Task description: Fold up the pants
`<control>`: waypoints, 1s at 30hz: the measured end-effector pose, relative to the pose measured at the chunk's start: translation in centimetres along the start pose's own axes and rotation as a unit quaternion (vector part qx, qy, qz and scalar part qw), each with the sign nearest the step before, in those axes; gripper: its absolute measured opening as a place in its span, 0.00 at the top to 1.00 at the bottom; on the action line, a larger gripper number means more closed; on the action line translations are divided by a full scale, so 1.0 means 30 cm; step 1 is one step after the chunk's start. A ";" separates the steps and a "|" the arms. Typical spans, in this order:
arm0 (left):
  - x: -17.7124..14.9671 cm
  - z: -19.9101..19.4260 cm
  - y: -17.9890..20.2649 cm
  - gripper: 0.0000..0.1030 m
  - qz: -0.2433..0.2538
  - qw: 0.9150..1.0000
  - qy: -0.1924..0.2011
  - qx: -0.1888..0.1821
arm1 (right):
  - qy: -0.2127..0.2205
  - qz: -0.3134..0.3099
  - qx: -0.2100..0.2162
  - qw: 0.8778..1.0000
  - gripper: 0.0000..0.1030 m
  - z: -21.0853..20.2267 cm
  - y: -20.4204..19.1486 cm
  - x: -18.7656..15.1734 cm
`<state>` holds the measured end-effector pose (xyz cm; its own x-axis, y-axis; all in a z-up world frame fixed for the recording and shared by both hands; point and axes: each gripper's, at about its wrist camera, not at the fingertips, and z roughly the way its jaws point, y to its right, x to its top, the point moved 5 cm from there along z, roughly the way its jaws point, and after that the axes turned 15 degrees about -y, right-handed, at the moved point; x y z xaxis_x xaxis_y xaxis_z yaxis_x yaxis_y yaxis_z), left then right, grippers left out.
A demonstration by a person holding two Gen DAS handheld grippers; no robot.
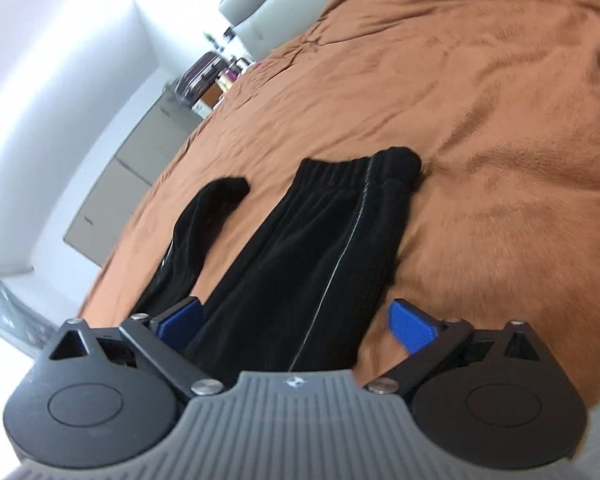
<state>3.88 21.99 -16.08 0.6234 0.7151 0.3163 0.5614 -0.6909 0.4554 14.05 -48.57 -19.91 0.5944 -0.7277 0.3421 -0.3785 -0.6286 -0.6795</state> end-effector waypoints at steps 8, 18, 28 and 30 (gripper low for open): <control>0.011 0.013 -0.054 0.00 -0.073 0.997 0.001 -0.032 | -0.010 0.087 0.041 0.995 0.28 0.100 0.077 0.086; 0.091 -0.148 -0.033 0.67 -0.062 0.994 -0.006 -0.094 | -0.026 0.086 0.146 0.985 0.96 0.023 0.001 0.140; 0.132 -0.165 -0.045 0.70 -0.062 0.989 -0.011 -0.134 | -0.017 0.056 0.190 0.980 0.97 -0.042 -0.140 0.215; 0.144 -0.156 -0.048 0.70 -0.069 0.987 -0.012 -0.142 | -0.031 0.066 0.170 0.983 0.97 -0.020 -0.125 0.204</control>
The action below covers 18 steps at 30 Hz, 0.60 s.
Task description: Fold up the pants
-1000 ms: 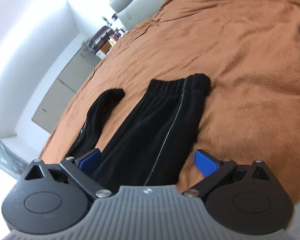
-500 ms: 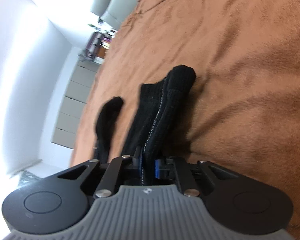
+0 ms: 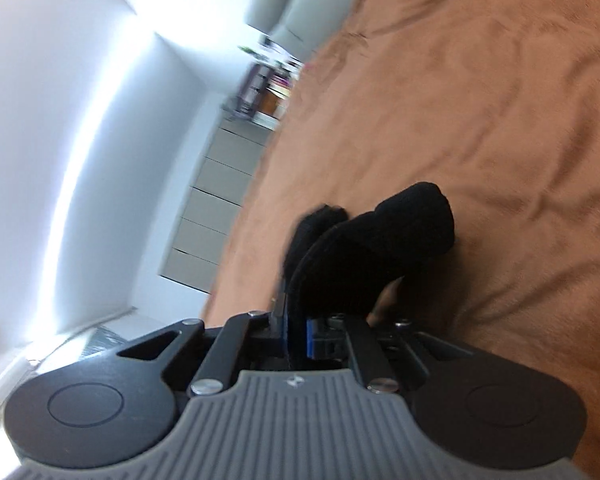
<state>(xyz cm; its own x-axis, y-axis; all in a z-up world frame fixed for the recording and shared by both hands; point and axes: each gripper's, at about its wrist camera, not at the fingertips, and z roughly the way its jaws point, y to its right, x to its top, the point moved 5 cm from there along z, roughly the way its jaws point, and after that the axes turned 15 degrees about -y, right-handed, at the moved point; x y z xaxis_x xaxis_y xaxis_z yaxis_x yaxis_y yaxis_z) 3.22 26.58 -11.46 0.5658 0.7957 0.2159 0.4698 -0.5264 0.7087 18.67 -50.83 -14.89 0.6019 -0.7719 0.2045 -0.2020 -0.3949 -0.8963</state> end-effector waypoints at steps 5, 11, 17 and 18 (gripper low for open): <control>0.066 -0.002 0.058 0.71 0.003 1.000 -0.004 -0.028 | -0.005 -0.009 0.011 1.000 0.97 0.009 -0.016 0.006; 0.256 0.046 0.187 0.71 0.000 0.996 -0.011 -0.084 | -0.003 -0.009 0.037 0.999 0.97 0.120 -0.166 0.118; 0.437 0.175 0.250 0.71 -0.039 0.994 -0.024 -0.101 | -0.017 0.005 0.006 1.000 0.97 0.337 -0.294 0.184; 0.459 0.197 0.255 0.71 -0.044 0.994 -0.024 -0.098 | -0.020 0.008 -0.002 1.000 0.97 0.377 -0.310 0.194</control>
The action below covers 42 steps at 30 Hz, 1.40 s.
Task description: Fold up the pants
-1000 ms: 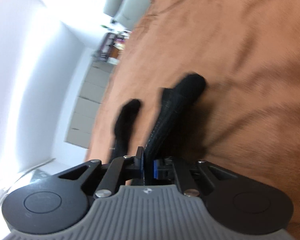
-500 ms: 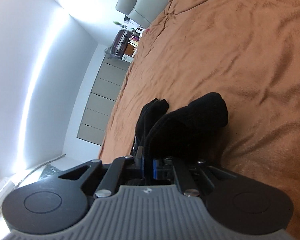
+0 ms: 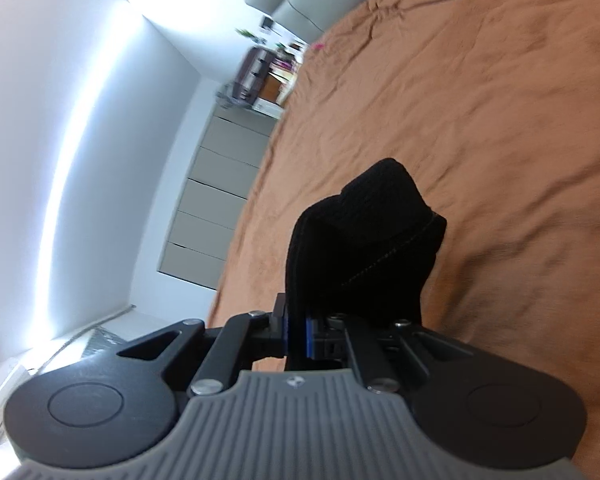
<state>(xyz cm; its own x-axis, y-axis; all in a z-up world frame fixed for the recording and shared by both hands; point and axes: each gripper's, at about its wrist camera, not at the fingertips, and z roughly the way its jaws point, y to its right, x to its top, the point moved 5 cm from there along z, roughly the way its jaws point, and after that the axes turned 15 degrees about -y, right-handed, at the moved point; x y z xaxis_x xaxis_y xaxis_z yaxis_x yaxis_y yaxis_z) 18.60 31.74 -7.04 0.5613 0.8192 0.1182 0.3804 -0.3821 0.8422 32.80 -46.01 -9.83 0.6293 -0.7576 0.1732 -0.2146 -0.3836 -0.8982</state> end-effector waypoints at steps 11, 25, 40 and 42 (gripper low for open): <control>0.287 0.270 -0.040 0.72 -0.069 0.997 -0.024 0.014 | -0.055 0.036 -0.126 0.990 0.97 0.448 -0.148 0.153; 0.352 0.280 -0.266 0.50 -0.153 0.985 0.020 -0.074 | -0.018 -0.166 -0.232 0.958 0.62 0.670 -0.189 0.013; -0.026 0.173 -0.143 0.14 0.121 0.980 0.048 0.152 | -0.199 -0.521 -0.172 0.812 0.54 0.834 -0.389 -0.799; -0.041 0.146 -0.164 0.14 0.122 0.980 0.061 0.142 | -0.197 -0.518 -0.175 0.814 0.54 0.827 -0.423 -0.834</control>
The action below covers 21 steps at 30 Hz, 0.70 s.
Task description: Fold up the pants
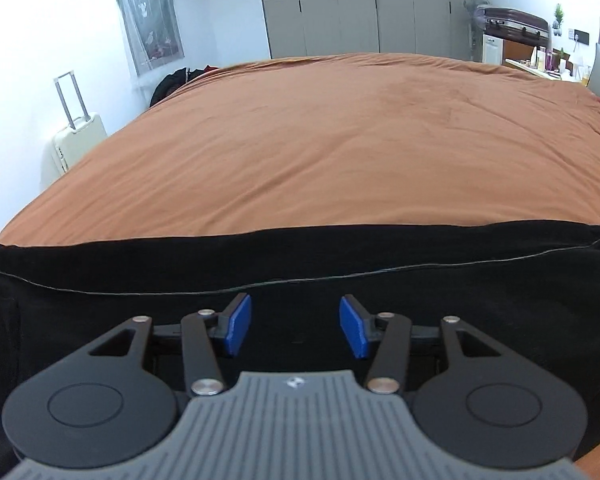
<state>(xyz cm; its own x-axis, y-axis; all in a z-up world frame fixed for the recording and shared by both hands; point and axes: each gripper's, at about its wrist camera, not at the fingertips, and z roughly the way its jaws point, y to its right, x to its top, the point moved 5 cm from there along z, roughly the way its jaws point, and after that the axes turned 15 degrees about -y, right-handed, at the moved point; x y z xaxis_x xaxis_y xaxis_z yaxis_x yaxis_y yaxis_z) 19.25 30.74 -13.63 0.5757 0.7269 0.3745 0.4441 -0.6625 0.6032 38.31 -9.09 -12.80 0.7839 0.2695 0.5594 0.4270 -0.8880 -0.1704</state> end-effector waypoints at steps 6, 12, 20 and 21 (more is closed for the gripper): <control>-0.033 -0.098 -0.124 0.12 -0.071 0.996 0.045 -0.035 | 0.052 0.093 0.018 0.994 0.48 -0.109 0.015 -0.064; -0.068 0.019 -0.170 0.12 -0.118 0.987 -0.022 -0.105 | 0.106 0.273 -0.020 0.956 0.47 -0.251 0.288 -0.263; 0.004 0.137 -0.143 0.21 -0.172 0.973 -0.014 -0.153 | 0.122 0.410 -0.002 0.904 0.53 -0.256 0.560 -0.375; 0.013 0.144 -0.145 0.21 -0.184 0.970 -0.013 -0.157 | 0.136 0.413 -0.004 0.901 0.53 -0.255 0.571 -0.369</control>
<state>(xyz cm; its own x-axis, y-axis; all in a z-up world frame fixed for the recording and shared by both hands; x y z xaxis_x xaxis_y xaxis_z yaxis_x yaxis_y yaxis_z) 20.49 33.12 -19.15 0.4367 0.8963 0.0766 0.3939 -0.2671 0.8795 33.52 -30.14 -15.71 0.6933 -0.5839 0.4223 -0.2546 -0.7467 -0.6145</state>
